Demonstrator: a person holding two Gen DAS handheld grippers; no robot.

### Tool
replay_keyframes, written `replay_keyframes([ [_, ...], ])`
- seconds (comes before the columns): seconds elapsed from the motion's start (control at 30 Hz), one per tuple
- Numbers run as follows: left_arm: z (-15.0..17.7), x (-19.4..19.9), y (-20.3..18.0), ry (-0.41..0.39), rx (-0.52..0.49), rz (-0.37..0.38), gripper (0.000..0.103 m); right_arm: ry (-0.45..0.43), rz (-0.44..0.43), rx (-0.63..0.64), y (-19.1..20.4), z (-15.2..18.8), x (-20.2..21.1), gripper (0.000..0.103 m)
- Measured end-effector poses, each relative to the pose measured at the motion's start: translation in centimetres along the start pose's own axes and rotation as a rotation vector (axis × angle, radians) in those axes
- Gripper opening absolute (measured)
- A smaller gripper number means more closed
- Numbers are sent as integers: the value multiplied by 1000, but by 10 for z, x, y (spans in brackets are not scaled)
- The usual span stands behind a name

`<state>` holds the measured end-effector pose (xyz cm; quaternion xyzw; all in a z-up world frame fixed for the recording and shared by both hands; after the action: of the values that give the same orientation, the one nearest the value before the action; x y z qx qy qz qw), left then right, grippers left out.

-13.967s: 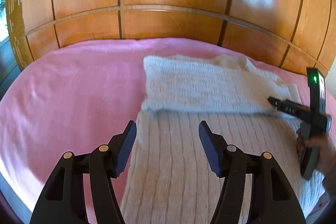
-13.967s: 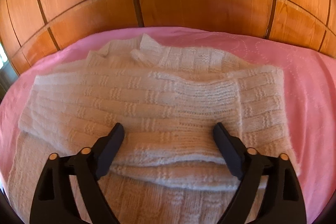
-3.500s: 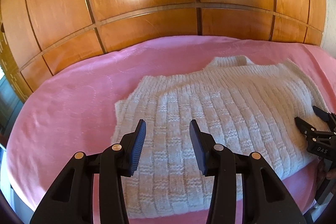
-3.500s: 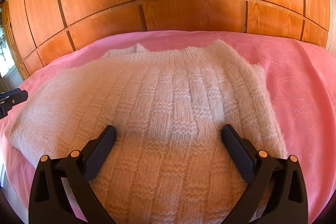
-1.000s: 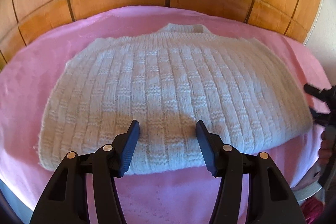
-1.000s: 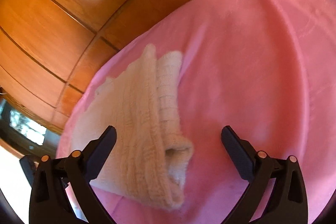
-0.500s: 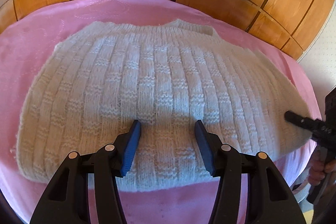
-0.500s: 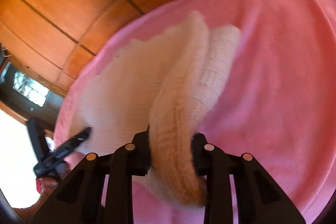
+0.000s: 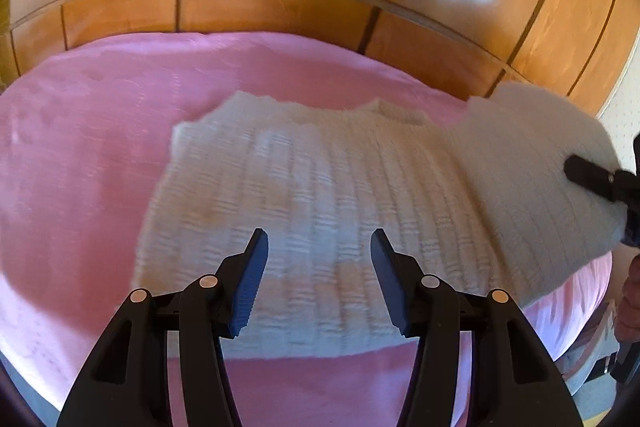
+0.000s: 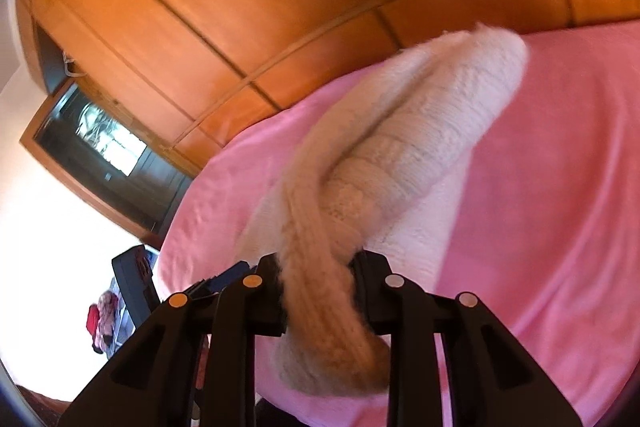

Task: Fold small clothes
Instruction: 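Lift and fold the held sweater side over the body with the right gripper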

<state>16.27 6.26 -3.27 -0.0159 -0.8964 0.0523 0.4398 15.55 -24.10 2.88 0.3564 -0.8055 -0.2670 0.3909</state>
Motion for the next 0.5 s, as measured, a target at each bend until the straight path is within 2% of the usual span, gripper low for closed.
replay_keyframes([
  [0.27, 0, 5, 42, -6, 64, -38, 53, 74, -36, 55, 35, -6, -66, 22],
  [0.5, 4, 6, 62, 5, 88, -63, 53, 152, -1, 60, 37, 8, -120, 22],
])
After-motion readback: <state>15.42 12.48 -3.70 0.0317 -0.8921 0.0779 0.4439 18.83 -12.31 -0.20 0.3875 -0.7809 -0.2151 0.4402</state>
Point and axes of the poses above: each gripper's, at about its wrist camera, not at the fingertips, and x roughly against the way its jaws point, y to its left, z to its underside, the point moved 3 cm from there along -x, roughly the way its jaws point, and after that the axes turned 11 degrees about -z, right-handed, at the moved point
